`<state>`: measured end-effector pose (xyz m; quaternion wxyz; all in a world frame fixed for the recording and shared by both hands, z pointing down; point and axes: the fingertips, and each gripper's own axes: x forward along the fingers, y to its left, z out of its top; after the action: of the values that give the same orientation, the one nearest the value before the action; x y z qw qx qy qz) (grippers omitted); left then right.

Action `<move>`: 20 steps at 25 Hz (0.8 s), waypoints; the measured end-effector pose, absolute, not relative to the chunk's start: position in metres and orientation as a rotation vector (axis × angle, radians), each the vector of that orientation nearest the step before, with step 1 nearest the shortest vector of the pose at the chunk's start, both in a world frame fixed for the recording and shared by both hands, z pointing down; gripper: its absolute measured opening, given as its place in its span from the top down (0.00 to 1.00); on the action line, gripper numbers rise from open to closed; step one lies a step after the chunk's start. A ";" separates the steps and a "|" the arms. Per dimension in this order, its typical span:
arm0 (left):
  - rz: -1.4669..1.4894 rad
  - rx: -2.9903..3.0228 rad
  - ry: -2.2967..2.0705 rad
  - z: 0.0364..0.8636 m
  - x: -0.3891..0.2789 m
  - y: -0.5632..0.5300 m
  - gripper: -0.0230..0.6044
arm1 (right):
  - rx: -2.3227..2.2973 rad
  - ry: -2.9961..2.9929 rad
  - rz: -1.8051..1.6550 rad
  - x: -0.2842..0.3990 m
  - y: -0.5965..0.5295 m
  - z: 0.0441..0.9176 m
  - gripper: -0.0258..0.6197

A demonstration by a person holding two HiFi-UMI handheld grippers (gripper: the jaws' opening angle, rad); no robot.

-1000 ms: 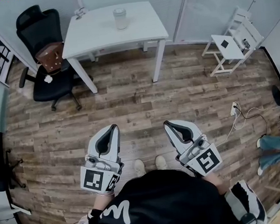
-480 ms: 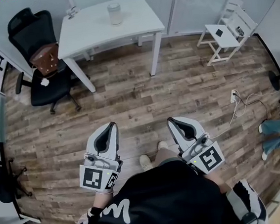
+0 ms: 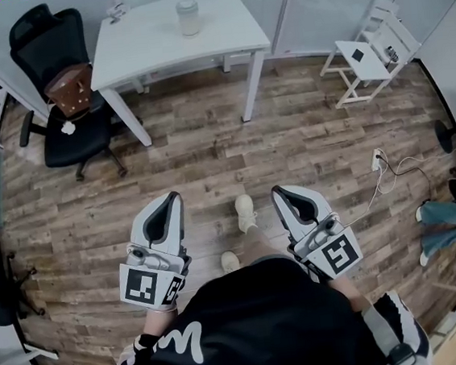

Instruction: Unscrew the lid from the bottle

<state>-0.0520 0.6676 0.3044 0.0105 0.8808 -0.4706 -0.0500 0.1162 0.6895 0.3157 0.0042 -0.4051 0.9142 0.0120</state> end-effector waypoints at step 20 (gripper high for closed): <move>-0.172 2.738 -1.588 0.293 -0.050 0.512 0.96 | -1.244 2.859 0.085 0.141 0.527 0.306 0.96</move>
<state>-0.0502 0.5119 0.2925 -0.0141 0.8636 -0.5010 -0.0543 0.1413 0.5267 0.3065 0.0111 -0.3988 0.9166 0.0273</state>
